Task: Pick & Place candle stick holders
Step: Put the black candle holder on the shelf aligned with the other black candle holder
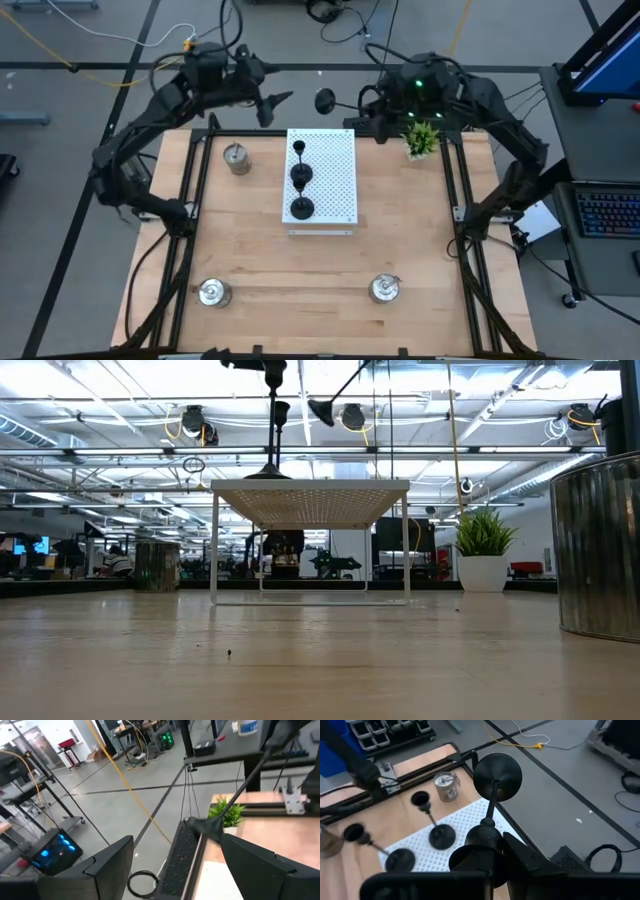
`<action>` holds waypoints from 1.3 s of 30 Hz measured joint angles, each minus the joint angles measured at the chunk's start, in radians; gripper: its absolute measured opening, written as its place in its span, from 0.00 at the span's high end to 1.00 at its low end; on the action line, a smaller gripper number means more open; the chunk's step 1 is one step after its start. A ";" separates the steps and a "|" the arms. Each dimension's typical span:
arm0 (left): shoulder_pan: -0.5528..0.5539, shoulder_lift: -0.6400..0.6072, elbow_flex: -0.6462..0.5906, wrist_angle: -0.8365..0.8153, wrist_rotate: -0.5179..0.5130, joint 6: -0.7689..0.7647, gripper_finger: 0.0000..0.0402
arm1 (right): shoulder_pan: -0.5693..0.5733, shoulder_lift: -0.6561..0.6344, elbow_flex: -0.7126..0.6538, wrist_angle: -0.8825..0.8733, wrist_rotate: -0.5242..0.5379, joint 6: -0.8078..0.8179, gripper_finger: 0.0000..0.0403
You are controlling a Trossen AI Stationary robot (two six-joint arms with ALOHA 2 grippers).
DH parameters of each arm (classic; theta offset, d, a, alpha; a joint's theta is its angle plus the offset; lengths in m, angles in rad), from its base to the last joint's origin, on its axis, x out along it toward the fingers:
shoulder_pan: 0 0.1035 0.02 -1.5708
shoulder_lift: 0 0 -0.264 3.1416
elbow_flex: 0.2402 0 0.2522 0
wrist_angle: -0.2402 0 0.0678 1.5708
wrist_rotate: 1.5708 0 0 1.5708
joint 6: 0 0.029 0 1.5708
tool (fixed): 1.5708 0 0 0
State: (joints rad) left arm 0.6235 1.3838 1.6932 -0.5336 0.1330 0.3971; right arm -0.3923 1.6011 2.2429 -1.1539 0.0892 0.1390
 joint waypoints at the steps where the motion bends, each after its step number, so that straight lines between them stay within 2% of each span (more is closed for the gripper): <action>1: 0.000 0.018 0.028 -0.017 0.007 0.017 0.23 | -0.011 0.012 0.000 0.018 -0.016 0.002 0.97; 7: -0.004 0.115 0.144 -0.100 0.025 0.085 0.23 | -0.100 0.078 0.000 0.130 -0.119 0.014 0.97; 14: -0.010 0.169 0.166 -0.117 0.023 0.159 0.23 | -0.191 0.141 -0.001 0.268 -0.294 0.088 0.97; 24: -0.011 0.227 0.166 -0.105 -0.004 0.231 0.23 | -0.211 0.215 -0.001 0.391 -0.363 0.136 0.97; 33: -0.005 0.267 0.166 -0.109 -0.061 0.288 0.24 | -0.197 0.231 -0.002 0.405 -0.382 0.139 0.97; 39: -0.006 0.266 0.166 -0.099 -0.064 0.316 0.32 | -0.191 0.231 -0.013 0.405 -0.381 0.140 0.97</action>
State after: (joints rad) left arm 0.6178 1.6501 1.8587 -0.6327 0.0690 0.7132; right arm -0.5831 1.8324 2.2303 -0.7486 -0.2920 0.2794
